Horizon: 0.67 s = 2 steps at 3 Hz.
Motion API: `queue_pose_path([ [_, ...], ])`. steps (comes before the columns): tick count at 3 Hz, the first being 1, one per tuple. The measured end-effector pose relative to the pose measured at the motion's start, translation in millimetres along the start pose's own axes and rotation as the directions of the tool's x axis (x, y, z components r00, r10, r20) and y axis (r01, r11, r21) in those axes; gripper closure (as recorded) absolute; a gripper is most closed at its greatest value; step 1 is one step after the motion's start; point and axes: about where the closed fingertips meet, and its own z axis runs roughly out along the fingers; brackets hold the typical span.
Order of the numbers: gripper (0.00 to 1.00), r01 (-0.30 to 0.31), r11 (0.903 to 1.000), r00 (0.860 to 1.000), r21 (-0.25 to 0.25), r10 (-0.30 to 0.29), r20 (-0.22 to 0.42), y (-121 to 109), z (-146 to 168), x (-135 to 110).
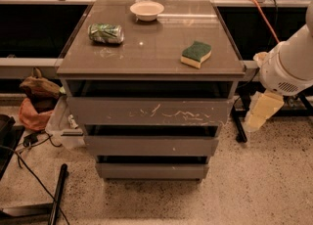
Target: Open top drawer
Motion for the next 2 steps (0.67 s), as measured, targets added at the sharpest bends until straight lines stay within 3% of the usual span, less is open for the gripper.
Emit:
queue_pose_path([
  [1,0.00,0.000,1.0000,1.000,0.000,0.000,0.000,0,0,0],
  [2,0.00,-0.001,0.9998,0.994,-0.018,0.003,0.109,-6,23,-11],
])
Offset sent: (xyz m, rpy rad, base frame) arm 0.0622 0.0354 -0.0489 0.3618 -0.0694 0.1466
